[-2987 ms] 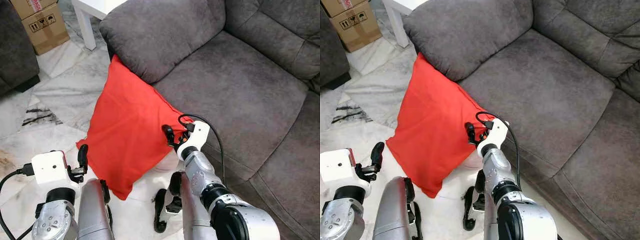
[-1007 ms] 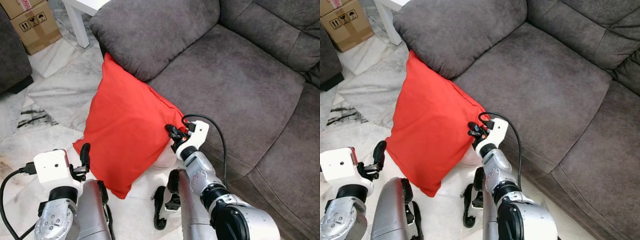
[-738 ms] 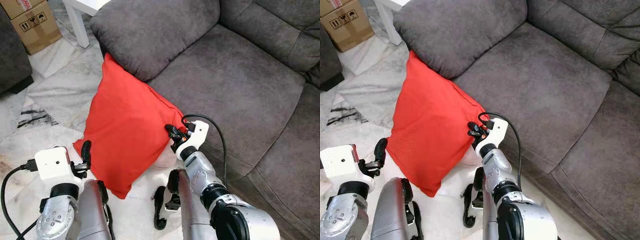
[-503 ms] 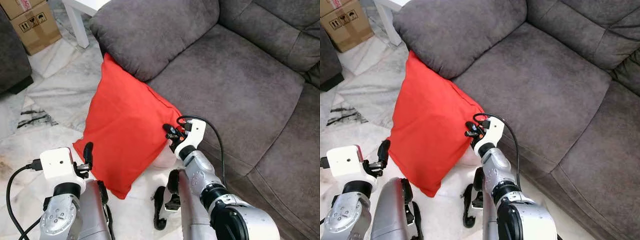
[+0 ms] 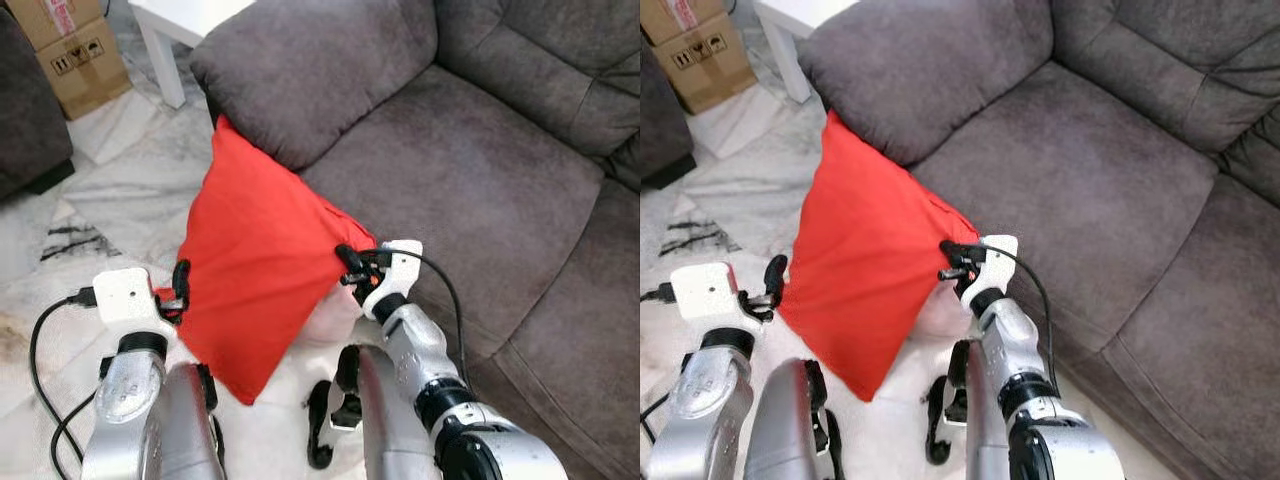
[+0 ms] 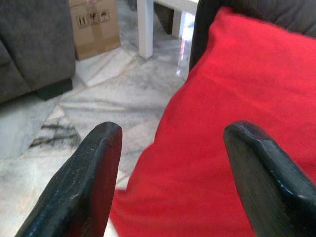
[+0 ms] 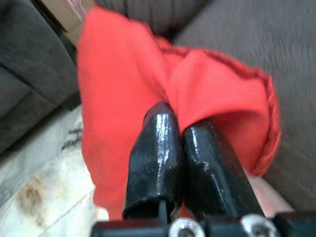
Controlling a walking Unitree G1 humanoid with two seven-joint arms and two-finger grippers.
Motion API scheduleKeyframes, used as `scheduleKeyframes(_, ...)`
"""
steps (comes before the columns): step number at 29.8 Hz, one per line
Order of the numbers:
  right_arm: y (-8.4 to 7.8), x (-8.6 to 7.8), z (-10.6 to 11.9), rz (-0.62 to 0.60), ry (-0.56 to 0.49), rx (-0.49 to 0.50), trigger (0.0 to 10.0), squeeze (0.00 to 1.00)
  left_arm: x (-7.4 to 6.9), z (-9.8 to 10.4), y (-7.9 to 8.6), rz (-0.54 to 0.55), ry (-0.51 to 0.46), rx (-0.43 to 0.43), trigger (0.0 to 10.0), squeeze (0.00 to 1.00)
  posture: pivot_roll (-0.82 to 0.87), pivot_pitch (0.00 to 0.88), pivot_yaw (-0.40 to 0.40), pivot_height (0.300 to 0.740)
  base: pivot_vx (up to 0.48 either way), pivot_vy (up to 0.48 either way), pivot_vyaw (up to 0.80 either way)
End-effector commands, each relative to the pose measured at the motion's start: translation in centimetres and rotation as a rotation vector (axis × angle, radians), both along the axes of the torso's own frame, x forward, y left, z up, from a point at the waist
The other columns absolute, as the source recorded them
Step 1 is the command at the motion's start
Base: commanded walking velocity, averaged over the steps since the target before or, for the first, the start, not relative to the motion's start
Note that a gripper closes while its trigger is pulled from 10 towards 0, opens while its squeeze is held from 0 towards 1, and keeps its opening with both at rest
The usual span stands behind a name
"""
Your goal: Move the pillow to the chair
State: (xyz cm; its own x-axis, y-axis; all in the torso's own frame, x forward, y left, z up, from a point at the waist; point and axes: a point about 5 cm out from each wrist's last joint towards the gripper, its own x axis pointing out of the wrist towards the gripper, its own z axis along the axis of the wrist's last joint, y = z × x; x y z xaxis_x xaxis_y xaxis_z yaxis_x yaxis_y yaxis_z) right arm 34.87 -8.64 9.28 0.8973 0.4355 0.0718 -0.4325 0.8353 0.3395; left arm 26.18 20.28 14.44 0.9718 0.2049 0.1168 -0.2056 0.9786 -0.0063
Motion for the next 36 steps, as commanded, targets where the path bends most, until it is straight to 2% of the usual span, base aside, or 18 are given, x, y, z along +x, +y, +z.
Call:
scheduleKeyframes(1,-1.2,0.2,1.3,-0.045,-0.1,-0.004,10.0,0.0,0.0,-0.7,-0.1,-0.017,0.015,0.012,10.0,0.0,0.17,0.138,-0.137,0.575,0.0,0.0,0.0)
scheduleKeyframes(5,-1.9,-0.3,1.6,-0.056,-0.151,-0.032,10.0,0.0,0.0,-0.6,-0.1,-0.045,0.004,0.046,10.0,0.0,0.16,0.113,-0.121,0.575,0.0,0.0,0.0)
scheduleKeyframes(12,-1.5,-1.3,2.1,-0.042,-0.216,-0.059,10.0,0.0,1.0,-0.6,-0.1,-0.084,-0.009,0.057,10.0,0.0,0.14,0.072,-0.086,0.575,0.0,0.0,0.0)
scheduleKeyframes(16,-2.0,-1.7,2.4,-0.07,-0.235,-0.063,10.0,0.0,1.8,-0.1,-0.4,-0.096,-0.032,0.055,10.0,0.0,0.12,0.064,-0.077,0.575,0.0,0.0,0.0)
scheduleKeyframes(23,-3.4,-2.7,2.7,-0.124,-0.234,-0.079,10.0,0.0,2.3,0.0,-1.4,-0.147,-0.059,0.056,10.0,0.0,0.09,0.059,-0.066,0.575,0.0,0.0,0.0)
scheduleKeyframes(36,-3.1,-3.3,3.1,-0.131,-0.212,-0.085,10.0,0.0,2.3,-0.2,-1.8,-0.167,-0.064,0.068,10.0,0.0,0.1,0.056,-0.073,0.575,0.0,0.0,0.0)
